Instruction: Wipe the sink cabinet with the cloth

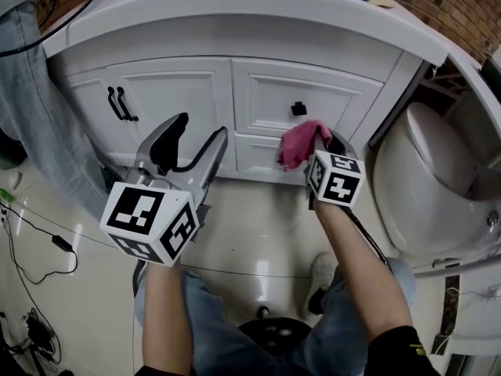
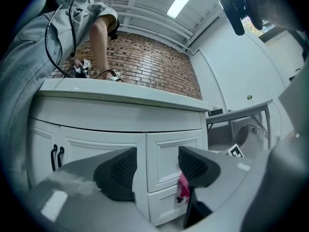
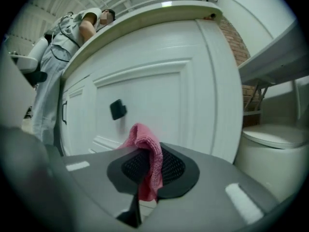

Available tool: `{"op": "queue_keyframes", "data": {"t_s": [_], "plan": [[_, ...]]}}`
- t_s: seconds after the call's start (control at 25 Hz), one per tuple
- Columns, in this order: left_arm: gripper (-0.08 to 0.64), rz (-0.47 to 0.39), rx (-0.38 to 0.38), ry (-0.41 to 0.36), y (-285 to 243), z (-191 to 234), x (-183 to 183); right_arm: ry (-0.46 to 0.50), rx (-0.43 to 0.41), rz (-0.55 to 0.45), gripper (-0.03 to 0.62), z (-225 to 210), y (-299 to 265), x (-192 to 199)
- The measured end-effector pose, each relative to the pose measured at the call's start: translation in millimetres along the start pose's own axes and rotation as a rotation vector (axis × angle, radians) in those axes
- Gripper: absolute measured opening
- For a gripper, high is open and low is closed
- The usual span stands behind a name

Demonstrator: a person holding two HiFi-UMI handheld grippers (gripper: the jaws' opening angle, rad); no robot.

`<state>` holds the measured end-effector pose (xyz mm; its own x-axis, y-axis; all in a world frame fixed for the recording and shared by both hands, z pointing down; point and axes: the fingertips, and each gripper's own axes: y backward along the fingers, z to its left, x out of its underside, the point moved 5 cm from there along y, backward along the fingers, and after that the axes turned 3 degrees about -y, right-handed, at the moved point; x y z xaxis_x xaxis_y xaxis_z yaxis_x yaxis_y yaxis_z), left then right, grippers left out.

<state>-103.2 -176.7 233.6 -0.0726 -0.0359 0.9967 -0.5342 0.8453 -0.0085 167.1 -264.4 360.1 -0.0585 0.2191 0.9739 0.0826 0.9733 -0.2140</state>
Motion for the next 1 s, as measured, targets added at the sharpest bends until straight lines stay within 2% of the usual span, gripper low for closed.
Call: {"op": "queue_keyframes", "data": {"t_s": [0.12,0.28,0.48,0.64,0.68,0.76,0.88,1.0], "plan": [[0.272,0.004,0.015,0.0,-9.7,-9.1,2.0,0.013,0.052,-0.003,0.028,-32.8,11.7,-4.3],[0.272,0.011,0.027,0.002,-21.2,-16.1,4.4,0.085,0.082,-0.01,0.029,-48.0,20.3,-5.3],[0.272,0.015,0.032,0.001,-31.2,-15.5,8.4,0.091,0.13,-0.013,0.029,-61.4,22.7,-3.6],[0.273,0.023,0.023,0.004,-35.9,-12.6,12.0,0.002,0.163,0.034,0.028,-54.3,17.4,10.2],[0.272,0.023,0.021,0.002,-36.4,-12.3,12.1,-0.026,0.138,0.051,0.028,-44.5,13.2,15.9],[0.272,0.024,0.016,-0.007,-36.9,-10.4,12.4,-0.025,0.024,0.065,0.028,-7.7,2.9,22.7],[0.272,0.03,-0.006,-0.012,-35.4,-1.7,14.4,0.083,-0.22,0.052,0.029,69.9,-10.3,22.5],[0.272,0.03,-0.026,-0.005,-31.0,6.6,14.5,0.148,-0.369,0.034,0.029,130.4,-21.4,19.0]]}}
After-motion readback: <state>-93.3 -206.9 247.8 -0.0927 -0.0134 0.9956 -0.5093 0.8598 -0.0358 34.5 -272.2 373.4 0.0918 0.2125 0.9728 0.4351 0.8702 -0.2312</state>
